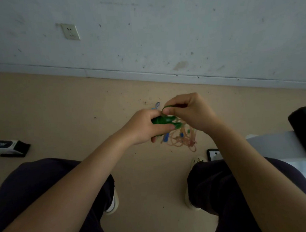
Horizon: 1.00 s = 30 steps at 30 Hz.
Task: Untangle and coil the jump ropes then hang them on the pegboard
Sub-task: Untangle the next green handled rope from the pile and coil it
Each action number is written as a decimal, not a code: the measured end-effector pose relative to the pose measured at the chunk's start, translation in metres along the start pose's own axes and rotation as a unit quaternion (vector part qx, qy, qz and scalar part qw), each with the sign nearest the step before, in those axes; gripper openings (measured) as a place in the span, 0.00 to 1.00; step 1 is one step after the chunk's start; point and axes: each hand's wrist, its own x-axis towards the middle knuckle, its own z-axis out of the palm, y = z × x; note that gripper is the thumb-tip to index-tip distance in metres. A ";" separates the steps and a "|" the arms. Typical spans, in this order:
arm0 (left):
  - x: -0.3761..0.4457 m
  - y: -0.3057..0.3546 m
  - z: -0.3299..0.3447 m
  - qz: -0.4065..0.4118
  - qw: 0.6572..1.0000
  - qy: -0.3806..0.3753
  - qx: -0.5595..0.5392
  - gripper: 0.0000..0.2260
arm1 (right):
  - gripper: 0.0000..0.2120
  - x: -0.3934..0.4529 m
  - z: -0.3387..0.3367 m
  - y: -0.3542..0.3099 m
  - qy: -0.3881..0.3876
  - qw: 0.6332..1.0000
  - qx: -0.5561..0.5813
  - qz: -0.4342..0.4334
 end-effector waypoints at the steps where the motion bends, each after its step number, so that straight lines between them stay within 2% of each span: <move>1: -0.001 0.001 -0.002 0.010 1.000 -0.002 -0.001 0.06 | 0.01 0.001 -0.001 0.001 0.005 1.000 0.016 0.013; 3: -0.004 0.003 -0.005 0.023 1.000 -0.011 -0.013 0.06 | 0.04 0.001 -0.001 0.002 0.015 0.998 0.042 0.036; 6: -0.008 0.004 -0.008 0.012 0.998 -0.025 -0.053 0.21 | 0.15 0.002 -0.003 0.003 -0.009 0.993 0.093 0.074; 7: -0.010 0.004 -0.009 0.018 0.997 -0.035 -0.069 0.24 | 0.16 0.001 -0.004 0.003 -0.027 0.990 0.111 0.083; 9: -0.011 0.002 -0.009 0.042 0.993 -0.048 -0.101 0.26 | 0.13 0.002 -0.003 0.003 -0.052 0.989 0.112 0.087; 11: -0.011 0.002 -0.010 0.042 0.991 -0.031 -0.127 0.25 | 0.13 0.001 0.000 0.002 -0.069 0.984 0.124 0.104; 14: -0.009 0.001 -0.011 0.021 0.988 0.019 -0.154 0.20 | 0.19 -0.004 0.006 -0.003 -0.100 0.973 0.174 0.111; 19: -0.004 0.002 -0.010 -0.002 0.979 0.111 -0.171 0.06 | 0.28 -0.006 0.006 -0.003 -0.118 0.968 0.187 0.118; 24: -0.005 0.004 -0.009 -0.014 0.985 0.083 -0.152 0.09 | 0.36 -0.009 0.016 0.000 -0.173 0.967 0.113 0.145; 27: -0.005 0.002 -0.011 -0.010 0.983 0.103 -0.149 0.10 | 0.35 -0.006 0.017 0.002 -0.183 0.969 0.079 0.148; 30: -0.003 -0.004 -0.015 -0.006 0.980 0.142 -0.141 0.11 | 0.25 -0.005 0.015 0.000 -0.174 0.971 0.028 0.160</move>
